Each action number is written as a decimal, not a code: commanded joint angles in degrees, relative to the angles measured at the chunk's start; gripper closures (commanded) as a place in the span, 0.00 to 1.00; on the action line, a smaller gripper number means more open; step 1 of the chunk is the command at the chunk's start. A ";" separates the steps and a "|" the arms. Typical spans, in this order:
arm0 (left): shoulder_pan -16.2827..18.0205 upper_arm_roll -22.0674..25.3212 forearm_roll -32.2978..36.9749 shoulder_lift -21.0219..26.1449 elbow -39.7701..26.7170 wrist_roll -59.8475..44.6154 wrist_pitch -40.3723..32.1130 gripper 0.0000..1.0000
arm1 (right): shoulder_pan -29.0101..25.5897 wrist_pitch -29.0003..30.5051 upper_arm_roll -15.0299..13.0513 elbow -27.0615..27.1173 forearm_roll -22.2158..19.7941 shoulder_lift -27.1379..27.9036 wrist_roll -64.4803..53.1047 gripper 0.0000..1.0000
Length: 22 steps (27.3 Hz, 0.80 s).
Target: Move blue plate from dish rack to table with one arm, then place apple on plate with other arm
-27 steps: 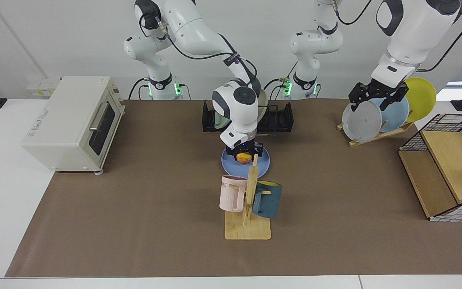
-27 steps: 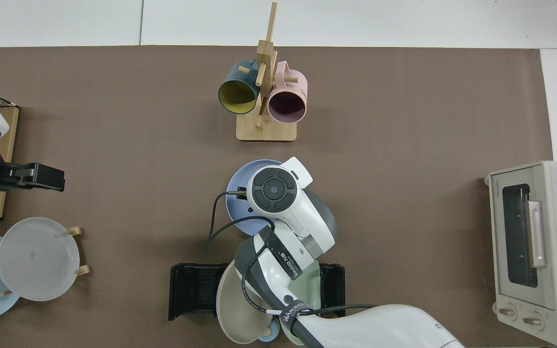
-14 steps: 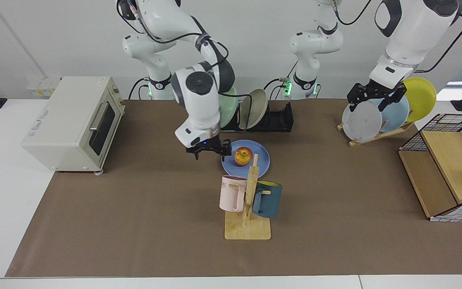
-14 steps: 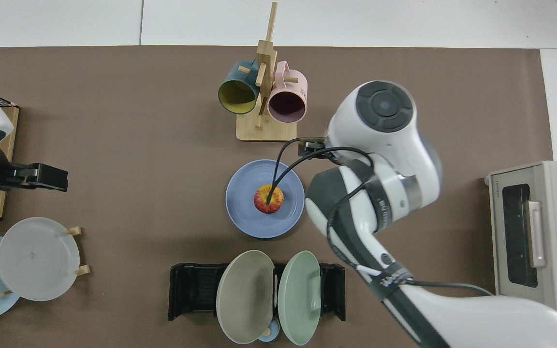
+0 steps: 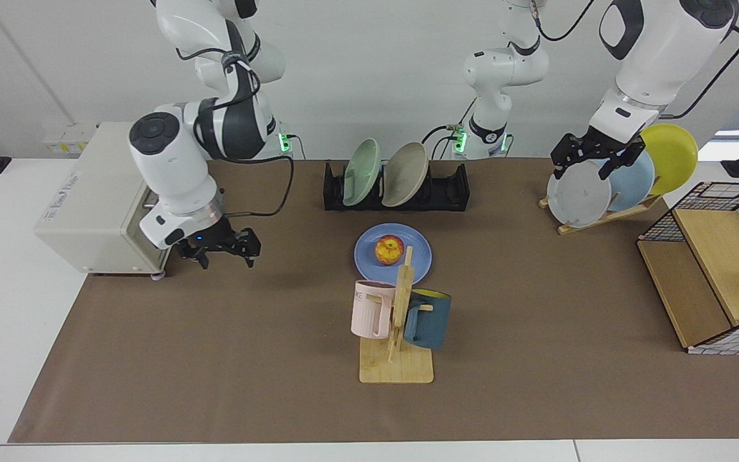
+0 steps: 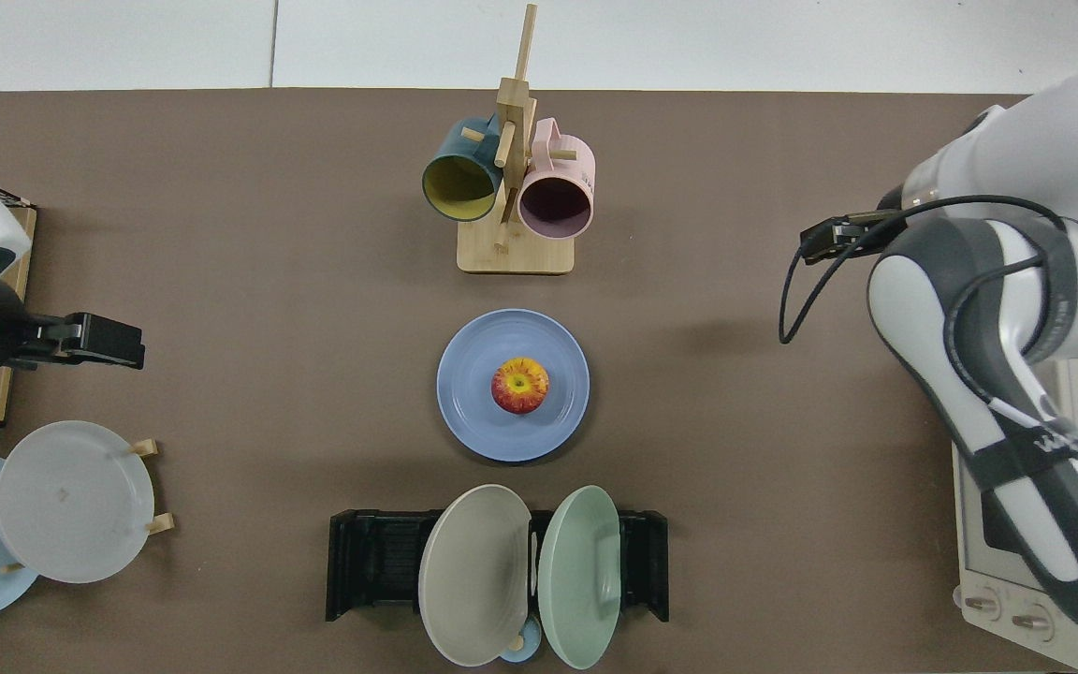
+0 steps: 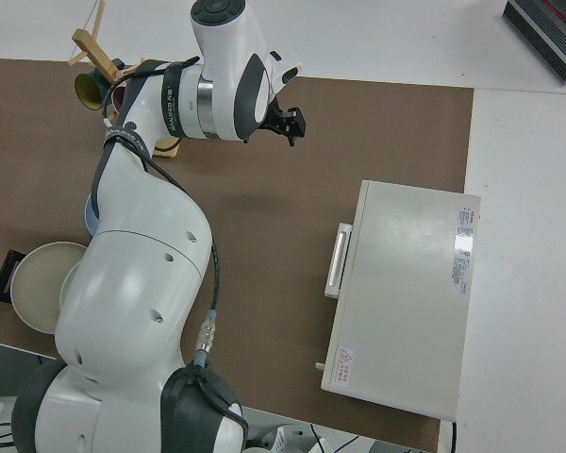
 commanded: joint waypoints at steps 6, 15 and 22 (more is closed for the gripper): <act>-0.52 0.34 -0.65 -0.23 -0.82 -1.18 1.14 0.00 | -2.27 -8.33 0.93 -2.30 -0.06 -10.20 -3.11 0.00; -0.52 0.34 -0.57 -0.15 -0.82 -1.26 1.05 0.00 | -0.25 -1.22 1.10 -11.71 -1.46 -16.54 1.90 0.00; -0.69 0.34 -0.57 -0.06 -0.82 -1.35 1.14 0.00 | 0.11 -1.57 1.28 -9.51 -3.40 -15.31 2.61 0.00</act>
